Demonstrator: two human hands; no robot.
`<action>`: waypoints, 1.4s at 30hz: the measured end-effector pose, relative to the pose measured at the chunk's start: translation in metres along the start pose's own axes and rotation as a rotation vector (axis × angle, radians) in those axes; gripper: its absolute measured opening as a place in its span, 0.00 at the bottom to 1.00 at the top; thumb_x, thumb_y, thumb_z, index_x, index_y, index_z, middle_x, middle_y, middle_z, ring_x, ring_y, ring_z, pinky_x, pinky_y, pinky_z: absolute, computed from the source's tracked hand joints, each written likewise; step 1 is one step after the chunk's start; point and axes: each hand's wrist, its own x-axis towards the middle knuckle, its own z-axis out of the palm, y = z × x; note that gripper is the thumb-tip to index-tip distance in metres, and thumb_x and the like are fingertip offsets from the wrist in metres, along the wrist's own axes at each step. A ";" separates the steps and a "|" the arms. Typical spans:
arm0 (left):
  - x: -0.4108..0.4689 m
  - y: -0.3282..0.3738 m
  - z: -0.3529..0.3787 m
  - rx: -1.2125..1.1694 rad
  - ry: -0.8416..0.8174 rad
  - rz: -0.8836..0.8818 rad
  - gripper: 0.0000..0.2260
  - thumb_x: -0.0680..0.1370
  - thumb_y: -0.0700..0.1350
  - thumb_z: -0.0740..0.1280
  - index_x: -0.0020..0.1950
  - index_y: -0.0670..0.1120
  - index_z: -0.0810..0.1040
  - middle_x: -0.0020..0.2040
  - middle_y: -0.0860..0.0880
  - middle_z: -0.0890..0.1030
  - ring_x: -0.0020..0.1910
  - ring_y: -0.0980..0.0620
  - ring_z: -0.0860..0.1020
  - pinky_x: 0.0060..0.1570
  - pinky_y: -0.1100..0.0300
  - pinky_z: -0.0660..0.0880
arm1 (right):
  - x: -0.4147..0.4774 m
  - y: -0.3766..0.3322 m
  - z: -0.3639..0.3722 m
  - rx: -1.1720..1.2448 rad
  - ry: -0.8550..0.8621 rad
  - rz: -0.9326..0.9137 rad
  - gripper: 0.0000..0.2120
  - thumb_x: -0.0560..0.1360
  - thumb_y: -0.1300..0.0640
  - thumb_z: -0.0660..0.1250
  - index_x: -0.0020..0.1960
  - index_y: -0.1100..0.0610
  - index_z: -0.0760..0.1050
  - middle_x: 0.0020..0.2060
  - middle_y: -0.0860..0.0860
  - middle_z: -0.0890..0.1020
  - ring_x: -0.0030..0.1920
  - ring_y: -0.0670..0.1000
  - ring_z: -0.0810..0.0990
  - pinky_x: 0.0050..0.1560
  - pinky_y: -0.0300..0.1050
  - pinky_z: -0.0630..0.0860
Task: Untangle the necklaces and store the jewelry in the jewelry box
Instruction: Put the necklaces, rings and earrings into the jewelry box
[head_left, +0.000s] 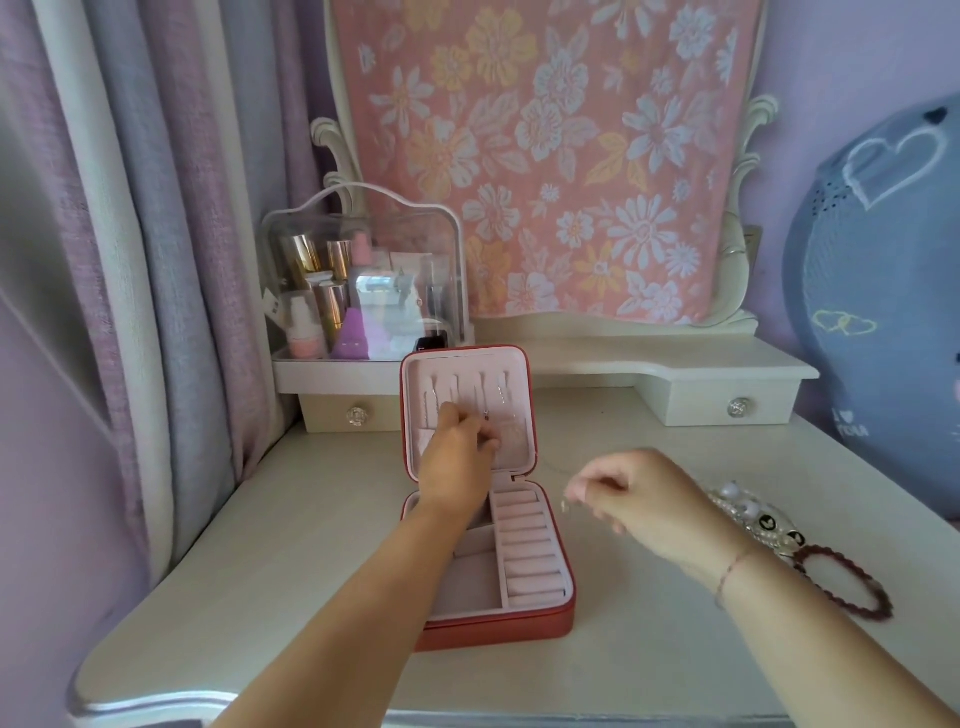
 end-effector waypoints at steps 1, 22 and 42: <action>0.000 0.000 0.000 -0.006 0.007 -0.003 0.06 0.79 0.41 0.65 0.53 0.43 0.79 0.60 0.48 0.72 0.48 0.46 0.79 0.52 0.53 0.76 | 0.009 -0.003 0.000 0.078 0.029 -0.011 0.11 0.77 0.61 0.65 0.39 0.54 0.82 0.29 0.48 0.80 0.28 0.48 0.74 0.34 0.41 0.71; 0.000 -0.011 -0.001 -0.178 -0.030 0.196 0.04 0.79 0.38 0.64 0.51 0.41 0.78 0.51 0.51 0.70 0.42 0.53 0.72 0.45 0.63 0.68 | 0.129 -0.023 0.019 0.230 0.096 -0.217 0.15 0.79 0.66 0.60 0.44 0.50 0.80 0.43 0.47 0.83 0.32 0.39 0.80 0.47 0.38 0.77; -0.001 -0.011 -0.002 -0.300 -0.067 0.139 0.03 0.79 0.37 0.64 0.50 0.40 0.77 0.51 0.50 0.71 0.41 0.60 0.72 0.43 0.77 0.66 | 0.126 -0.029 0.015 0.262 0.018 -0.181 0.12 0.76 0.69 0.63 0.44 0.55 0.81 0.41 0.45 0.82 0.47 0.45 0.80 0.52 0.33 0.72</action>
